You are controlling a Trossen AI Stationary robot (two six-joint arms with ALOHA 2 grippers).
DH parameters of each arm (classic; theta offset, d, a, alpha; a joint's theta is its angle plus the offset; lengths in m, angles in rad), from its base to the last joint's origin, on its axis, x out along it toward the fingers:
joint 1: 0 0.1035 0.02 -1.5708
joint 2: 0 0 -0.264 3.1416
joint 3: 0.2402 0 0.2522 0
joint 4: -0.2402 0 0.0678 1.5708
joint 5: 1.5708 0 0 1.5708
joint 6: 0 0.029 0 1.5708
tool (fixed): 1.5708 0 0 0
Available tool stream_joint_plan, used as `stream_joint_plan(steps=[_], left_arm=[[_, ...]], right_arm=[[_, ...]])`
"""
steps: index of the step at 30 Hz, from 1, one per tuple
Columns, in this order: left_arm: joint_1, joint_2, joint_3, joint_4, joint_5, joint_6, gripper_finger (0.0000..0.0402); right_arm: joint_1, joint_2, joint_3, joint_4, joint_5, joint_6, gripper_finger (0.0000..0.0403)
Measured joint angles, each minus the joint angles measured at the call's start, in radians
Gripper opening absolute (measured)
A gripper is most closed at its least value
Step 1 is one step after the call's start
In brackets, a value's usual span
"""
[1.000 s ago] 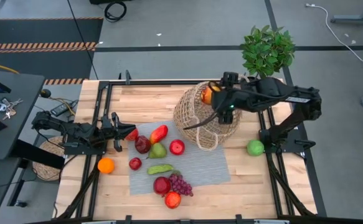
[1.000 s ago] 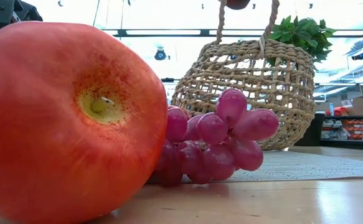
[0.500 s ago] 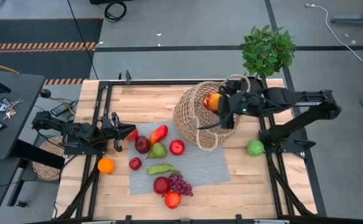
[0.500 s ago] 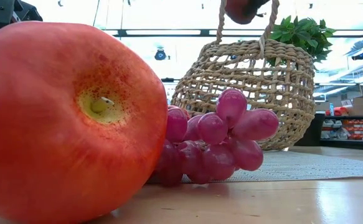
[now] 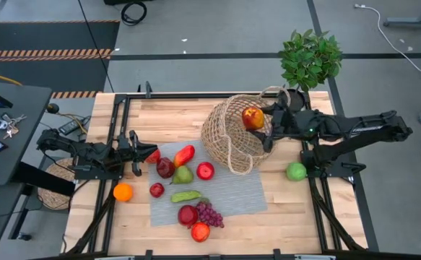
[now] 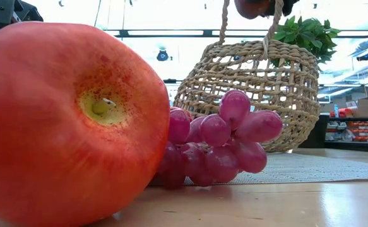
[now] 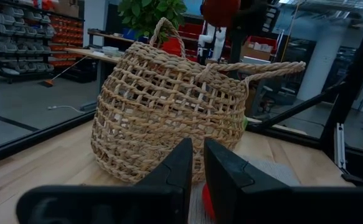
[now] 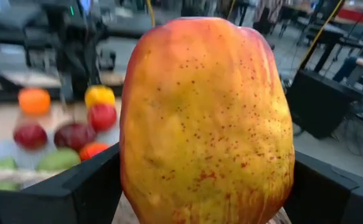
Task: Build produce basket
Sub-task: Put the yellow apple into the brown basket
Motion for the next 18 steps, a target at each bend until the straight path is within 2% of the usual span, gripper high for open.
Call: stream_joint_plan(steps=[4,9,18], left_arm=[[0.000,0.000,0.000,0.000,0.000,0.000,0.0048],[0.000,0.000,0.000,0.000,0.000,0.000,0.0048],[0.000,0.000,0.000,0.000,0.000,0.000,0.0048]], right_arm=[[-0.004,-0.028,-0.048,0.094,-0.007,0.042,0.0365],[-0.011,-0.037,-0.049,0.094,-0.009,0.093,0.0365],[-0.011,-0.037,-0.049,0.092,-0.073,0.157,0.0365]])
